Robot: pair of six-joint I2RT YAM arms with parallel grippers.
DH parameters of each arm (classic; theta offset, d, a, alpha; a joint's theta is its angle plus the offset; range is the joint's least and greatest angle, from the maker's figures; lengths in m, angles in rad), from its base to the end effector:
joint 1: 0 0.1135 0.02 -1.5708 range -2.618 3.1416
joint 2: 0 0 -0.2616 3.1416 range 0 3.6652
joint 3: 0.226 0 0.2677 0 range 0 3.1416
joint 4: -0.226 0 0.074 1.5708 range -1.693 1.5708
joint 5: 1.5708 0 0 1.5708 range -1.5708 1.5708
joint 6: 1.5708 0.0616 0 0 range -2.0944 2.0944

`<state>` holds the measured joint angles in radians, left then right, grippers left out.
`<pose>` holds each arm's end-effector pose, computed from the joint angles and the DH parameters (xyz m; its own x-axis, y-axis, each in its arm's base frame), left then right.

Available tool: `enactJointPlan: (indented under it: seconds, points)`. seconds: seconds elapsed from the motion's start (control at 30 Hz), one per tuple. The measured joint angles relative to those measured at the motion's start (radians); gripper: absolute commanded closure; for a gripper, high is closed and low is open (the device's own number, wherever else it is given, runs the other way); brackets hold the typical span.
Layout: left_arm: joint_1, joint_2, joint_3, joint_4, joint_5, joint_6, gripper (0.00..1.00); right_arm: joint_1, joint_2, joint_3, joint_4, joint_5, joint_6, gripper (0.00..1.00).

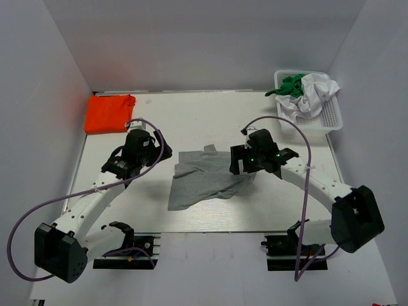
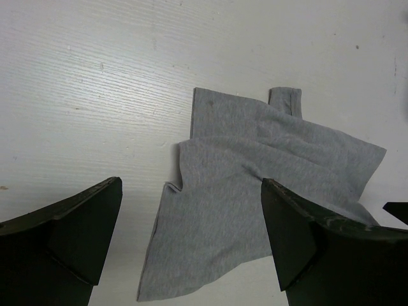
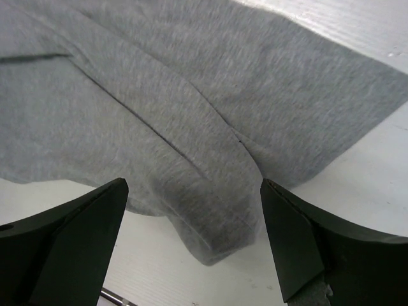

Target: Fold and stack the t-shirts

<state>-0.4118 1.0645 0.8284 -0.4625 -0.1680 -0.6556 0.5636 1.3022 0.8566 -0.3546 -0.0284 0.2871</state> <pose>0.2460 -0.0962 0.2529 -0.6362 -0.3780 -0.6726 -0.1395 0.9138 -0.3816 0.2580 0.1651 0.2101 -0.7377 -0.1313 -0.6623 -0.3564 0.9088 0.2168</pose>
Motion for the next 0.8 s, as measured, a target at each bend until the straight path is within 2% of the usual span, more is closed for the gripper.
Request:
enactJointPlan:
  seconds: [0.53,0.6,0.63,0.67,0.7,0.73,0.8]
  points:
    - [0.000,0.013,-0.001,-0.002,0.000,0.002,0.00,0.087,0.169,0.000,0.040,0.072,-0.025,0.11]
    - [0.000,0.013,-0.002,-0.002,0.000,0.002,0.00,0.093,0.196,0.000,0.051,0.085,-0.024,0.28]
    - [0.000,0.013,-0.003,-0.002,0.000,0.002,0.00,0.096,0.212,0.000,0.055,0.094,-0.018,0.40]
    - [0.000,0.013,-0.003,-0.002,0.000,0.002,0.00,0.098,0.224,0.000,0.059,0.104,-0.014,0.70]
    - [0.000,0.013,-0.003,-0.003,0.000,0.002,0.00,0.099,0.237,0.000,0.062,0.117,-0.009,0.89]
    - [0.000,0.013,-0.004,-0.004,0.000,0.002,0.00,0.101,0.246,0.002,0.063,0.130,0.000,1.00]
    - [0.000,0.013,-0.004,-0.005,0.000,0.005,0.00,0.100,0.254,0.008,0.060,0.161,0.022,1.00]
